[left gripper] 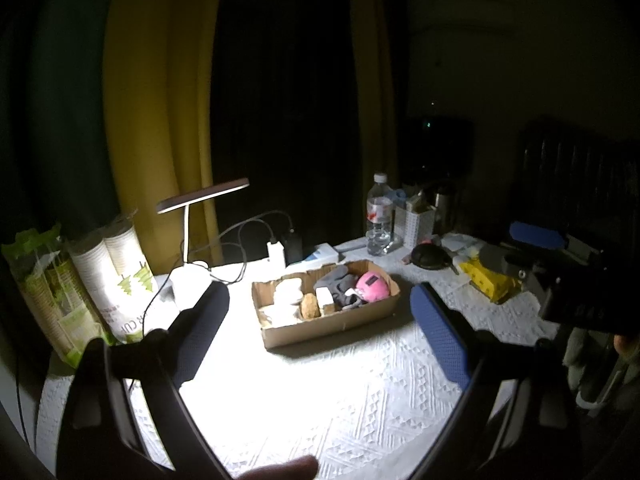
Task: Organize soft objects
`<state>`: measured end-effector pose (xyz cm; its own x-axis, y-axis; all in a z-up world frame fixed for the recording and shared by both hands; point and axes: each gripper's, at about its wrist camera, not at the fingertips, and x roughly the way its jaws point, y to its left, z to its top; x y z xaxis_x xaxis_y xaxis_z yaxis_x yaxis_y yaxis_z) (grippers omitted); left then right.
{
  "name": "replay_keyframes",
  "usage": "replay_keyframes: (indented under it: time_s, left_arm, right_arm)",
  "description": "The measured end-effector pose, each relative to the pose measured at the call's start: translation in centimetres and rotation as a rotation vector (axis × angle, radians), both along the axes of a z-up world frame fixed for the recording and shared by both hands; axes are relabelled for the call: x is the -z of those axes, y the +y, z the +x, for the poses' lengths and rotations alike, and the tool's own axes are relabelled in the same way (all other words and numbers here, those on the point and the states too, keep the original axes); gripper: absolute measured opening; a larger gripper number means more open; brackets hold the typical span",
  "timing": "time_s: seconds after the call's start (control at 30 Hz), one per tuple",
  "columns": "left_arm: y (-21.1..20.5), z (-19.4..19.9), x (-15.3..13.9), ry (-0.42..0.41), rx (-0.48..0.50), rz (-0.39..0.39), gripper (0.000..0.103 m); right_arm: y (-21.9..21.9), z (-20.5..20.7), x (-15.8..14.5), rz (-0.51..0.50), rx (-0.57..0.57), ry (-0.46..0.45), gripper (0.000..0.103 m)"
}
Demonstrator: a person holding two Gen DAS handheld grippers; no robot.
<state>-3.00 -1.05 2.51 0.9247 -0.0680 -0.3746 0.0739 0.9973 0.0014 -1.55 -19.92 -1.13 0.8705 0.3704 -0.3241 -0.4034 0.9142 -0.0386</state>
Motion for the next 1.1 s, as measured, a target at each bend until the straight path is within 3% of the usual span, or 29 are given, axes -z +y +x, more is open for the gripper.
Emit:
replay_keyframes:
  time_s: [0.43, 1.1]
  left_arm:
    - [0.4, 0.3, -0.1, -0.022, -0.019, -0.008, 0.093]
    - [0.7, 2.0, 0.9, 0.011, -0.001, -0.040, 0.093]
  right_arm:
    - [0.3, 1.3, 0.8, -0.008, -0.008, 0.025, 0.078]
    - [0.5, 3.0, 2.0, -0.023, -0.001, 0.062, 0.078]
